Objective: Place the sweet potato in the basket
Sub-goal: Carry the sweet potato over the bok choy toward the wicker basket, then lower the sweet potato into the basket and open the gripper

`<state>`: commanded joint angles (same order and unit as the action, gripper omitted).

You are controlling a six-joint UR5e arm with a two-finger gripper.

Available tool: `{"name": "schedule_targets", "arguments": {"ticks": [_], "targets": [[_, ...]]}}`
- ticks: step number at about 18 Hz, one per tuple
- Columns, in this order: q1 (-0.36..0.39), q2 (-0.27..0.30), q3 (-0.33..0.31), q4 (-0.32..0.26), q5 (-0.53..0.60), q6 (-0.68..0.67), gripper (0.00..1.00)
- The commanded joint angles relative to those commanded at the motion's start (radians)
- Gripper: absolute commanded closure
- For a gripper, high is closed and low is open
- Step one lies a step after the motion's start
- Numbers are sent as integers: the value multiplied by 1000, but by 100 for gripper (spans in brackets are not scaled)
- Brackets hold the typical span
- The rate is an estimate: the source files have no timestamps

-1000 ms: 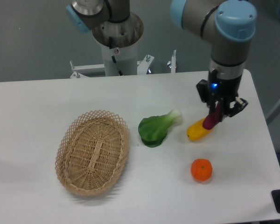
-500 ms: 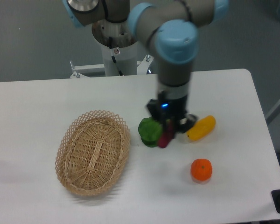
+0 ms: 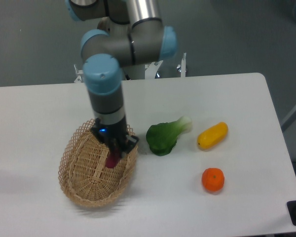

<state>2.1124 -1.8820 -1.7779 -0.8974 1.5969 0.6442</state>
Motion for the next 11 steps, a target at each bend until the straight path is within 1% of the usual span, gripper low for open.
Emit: {"name": "schedule_targets", "arguments": {"ticks": [3,8,11], "targets": [[-23,-35,2,2,0,24,70],[-49,-77,-3,2,2,162,70],[-65,-94,-11,2,20,170,70]]}}
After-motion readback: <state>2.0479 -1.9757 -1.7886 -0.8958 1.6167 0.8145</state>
